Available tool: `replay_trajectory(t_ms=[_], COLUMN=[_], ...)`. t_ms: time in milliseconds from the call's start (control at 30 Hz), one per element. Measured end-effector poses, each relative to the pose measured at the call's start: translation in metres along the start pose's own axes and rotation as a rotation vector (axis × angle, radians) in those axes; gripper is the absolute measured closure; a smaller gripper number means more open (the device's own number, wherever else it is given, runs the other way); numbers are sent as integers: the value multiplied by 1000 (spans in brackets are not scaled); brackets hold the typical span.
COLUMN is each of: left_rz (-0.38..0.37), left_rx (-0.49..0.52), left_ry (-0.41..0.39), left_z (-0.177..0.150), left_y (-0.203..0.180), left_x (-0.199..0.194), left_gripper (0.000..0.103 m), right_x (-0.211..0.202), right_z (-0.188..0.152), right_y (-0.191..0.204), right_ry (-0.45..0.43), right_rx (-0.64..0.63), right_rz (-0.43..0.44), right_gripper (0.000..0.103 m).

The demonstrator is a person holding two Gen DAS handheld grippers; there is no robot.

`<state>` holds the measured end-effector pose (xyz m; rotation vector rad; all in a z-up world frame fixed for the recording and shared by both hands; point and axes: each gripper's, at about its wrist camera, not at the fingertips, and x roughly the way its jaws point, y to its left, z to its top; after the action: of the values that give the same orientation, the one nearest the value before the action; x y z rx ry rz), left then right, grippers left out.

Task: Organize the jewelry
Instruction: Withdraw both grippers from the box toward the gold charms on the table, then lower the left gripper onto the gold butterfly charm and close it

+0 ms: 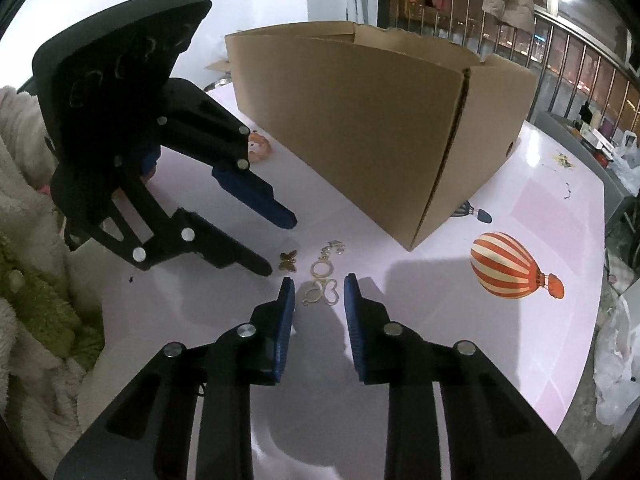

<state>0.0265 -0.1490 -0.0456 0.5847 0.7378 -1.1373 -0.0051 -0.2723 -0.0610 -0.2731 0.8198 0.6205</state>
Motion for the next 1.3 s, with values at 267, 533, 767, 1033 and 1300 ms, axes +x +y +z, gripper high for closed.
replay_trajectory(t_ms=[267, 533, 767, 1033, 1300], left_rz=[-16, -15, -3, 22, 28], left_rx=[-4, 0, -25, -70, -77], left_ry=[-1, -4, -1, 3, -1], left_z=[1, -3, -13, -35, -36], left_y=[1, -1, 1, 7, 10], left_x=[4, 1, -7, -24, -25], left_gripper=[91, 95, 95, 95, 95], right_x=[7, 7, 8, 9, 9], right_z=[2, 4, 4, 7, 8], right_y=[-7, -11, -5, 10, 6], right_ry=[7, 24, 27, 30, 22], right_rx=[9, 40, 60, 38, 53], right_rz=[12, 36, 53, 71, 60], right_gripper=[81, 90, 93, 93, 92])
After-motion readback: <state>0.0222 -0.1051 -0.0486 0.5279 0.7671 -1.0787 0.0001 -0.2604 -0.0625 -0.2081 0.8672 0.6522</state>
